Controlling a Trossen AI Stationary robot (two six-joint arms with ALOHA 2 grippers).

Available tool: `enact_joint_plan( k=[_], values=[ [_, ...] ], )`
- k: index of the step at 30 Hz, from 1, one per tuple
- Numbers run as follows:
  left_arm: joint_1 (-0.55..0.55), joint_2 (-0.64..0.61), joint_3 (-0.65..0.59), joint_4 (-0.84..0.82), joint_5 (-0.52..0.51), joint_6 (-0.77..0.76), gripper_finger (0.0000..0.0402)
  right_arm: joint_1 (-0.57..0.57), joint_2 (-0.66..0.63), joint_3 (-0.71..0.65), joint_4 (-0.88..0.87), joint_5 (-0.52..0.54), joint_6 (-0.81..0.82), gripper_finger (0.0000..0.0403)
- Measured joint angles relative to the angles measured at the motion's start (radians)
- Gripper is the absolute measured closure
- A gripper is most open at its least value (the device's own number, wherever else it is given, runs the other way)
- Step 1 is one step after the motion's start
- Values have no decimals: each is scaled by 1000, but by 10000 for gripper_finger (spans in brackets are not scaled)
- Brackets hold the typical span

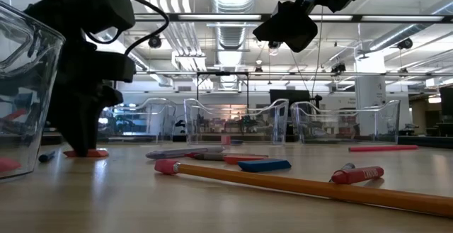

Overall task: Sort crayons/erasers/pens/pencils in bins
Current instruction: Put the orange eraser into the top middle transparent bin

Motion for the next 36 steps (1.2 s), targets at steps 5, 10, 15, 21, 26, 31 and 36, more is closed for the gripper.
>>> enact_joint_plan(
  k=[5, 10, 15, 21, 26, 31, 36],
  values=[
    [0, -11, 20, -16, -5, 22, 379, 0, 0, 0, 0, 0, -3, 19],
    [3, -37, 31, 1, -39, 33, 379, 0, 0, 0, 1, 0, -9, 19],
    [3, -62, 31, 0, -56, 33, 378, 0, 0, 0, 2, 0, -8, 19],
    [6, -81, 44, -1, -58, 44, 378, 0, 0, 0, 4, 0, -9, 19],
    [9, -110, 73, -6, -87, 77, 378, 0, 0, 0, 5, 0, -9, 19],
    [26, -134, 121, -8, -118, 128, 378, 0, 0, 0, 10, 0, -10, 19],
    [61, -136, 182, -6, -178, 208, 380, 0, 0, 0, 14, 0, -10, 19]
  ],
)
